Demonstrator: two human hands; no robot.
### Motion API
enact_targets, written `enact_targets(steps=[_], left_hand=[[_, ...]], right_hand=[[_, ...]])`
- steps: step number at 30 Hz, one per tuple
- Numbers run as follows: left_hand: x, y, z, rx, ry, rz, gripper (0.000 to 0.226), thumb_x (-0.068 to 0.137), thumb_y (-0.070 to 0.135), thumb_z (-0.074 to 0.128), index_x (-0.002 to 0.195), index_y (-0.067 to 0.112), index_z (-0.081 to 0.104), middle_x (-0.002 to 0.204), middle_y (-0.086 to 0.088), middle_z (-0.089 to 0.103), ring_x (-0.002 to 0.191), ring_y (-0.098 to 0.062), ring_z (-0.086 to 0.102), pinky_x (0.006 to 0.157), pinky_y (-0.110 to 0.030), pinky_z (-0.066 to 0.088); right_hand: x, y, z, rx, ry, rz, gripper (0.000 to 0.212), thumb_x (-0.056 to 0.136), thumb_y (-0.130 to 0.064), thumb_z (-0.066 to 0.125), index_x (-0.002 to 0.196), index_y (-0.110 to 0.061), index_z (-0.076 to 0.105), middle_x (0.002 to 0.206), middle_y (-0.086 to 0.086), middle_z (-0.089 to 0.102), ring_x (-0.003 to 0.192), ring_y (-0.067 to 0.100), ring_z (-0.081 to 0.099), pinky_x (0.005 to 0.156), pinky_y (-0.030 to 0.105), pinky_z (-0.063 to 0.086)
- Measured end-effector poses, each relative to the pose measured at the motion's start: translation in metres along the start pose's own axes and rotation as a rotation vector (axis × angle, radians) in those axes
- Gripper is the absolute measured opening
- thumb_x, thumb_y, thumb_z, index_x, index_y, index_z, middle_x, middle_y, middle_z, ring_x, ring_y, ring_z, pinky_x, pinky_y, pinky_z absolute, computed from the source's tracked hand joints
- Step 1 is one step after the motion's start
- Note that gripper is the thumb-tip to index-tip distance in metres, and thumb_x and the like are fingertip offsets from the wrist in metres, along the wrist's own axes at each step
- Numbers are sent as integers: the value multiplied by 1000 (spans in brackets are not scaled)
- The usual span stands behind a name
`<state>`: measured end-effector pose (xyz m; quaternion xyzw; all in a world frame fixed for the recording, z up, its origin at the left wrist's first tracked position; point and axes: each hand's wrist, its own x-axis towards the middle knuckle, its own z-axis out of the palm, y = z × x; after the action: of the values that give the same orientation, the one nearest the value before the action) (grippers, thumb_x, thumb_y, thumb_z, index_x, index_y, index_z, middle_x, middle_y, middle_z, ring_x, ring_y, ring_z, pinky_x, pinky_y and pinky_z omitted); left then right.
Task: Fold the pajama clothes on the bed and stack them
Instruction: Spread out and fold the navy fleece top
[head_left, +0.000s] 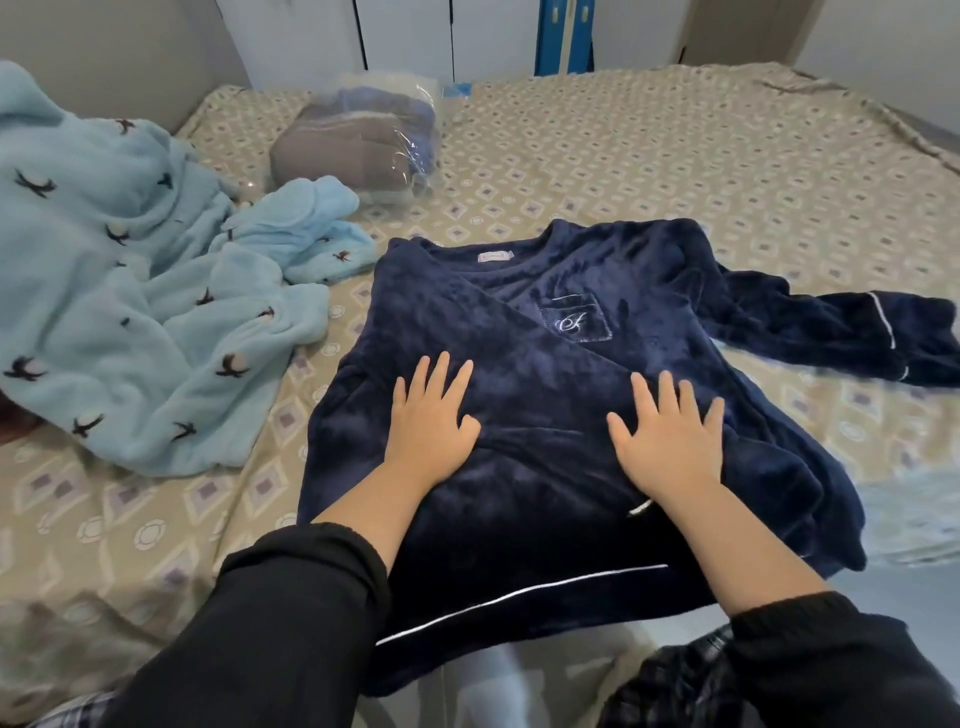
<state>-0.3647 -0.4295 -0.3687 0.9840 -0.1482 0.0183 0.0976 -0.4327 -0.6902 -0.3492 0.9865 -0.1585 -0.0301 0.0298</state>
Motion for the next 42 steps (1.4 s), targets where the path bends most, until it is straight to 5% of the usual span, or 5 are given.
enact_targets(steps=[10, 18, 23, 35, 42], left_hand=[[-5, 84, -1, 39, -79, 196, 63, 98, 43, 28, 154, 27, 3, 163, -4, -3, 148, -26, -9, 117, -50, -2], [-7, 77, 9, 58, -76, 209, 63, 98, 47, 28, 154, 32, 3, 163, 0, -3, 149, -24, -8, 117, -50, 0], [-6, 77, 8, 47, -83, 197, 64, 97, 46, 29, 154, 32, 4, 163, 0, -3, 149, -23, -7, 117, -50, 1], [25, 176, 4, -90, -162, 68, 62, 100, 51, 23, 154, 28, 4, 162, -4, -7, 148, -25, -15, 116, -55, -4], [24, 194, 31, -36, 9, 367, 60, 100, 47, 27, 154, 30, 9, 163, 0, 4, 149, -19, -4, 118, -50, 1]], right_hand=[[-20, -6, -1, 34, 92, -293, 60, 100, -48, 19, 154, -23, 12, 162, 4, 8, 149, 21, 2, 118, 49, 2], [-6, 64, 3, 117, 36, 92, 59, 99, -46, 14, 153, -22, 16, 161, 3, 13, 149, 21, 4, 119, 53, 3], [-18, 60, 3, 60, 216, -91, 60, 98, -48, 13, 152, -22, 19, 161, 6, 14, 149, 24, 6, 116, 53, 2], [-1, 109, 9, 128, 23, 10, 57, 100, -46, 11, 152, -23, 19, 160, 6, 13, 148, 21, 9, 116, 50, 10], [9, 135, 3, 950, 129, 115, 46, 98, -38, 44, 141, -22, 42, 137, -3, 51, 122, 16, 48, 95, 26, 35]])
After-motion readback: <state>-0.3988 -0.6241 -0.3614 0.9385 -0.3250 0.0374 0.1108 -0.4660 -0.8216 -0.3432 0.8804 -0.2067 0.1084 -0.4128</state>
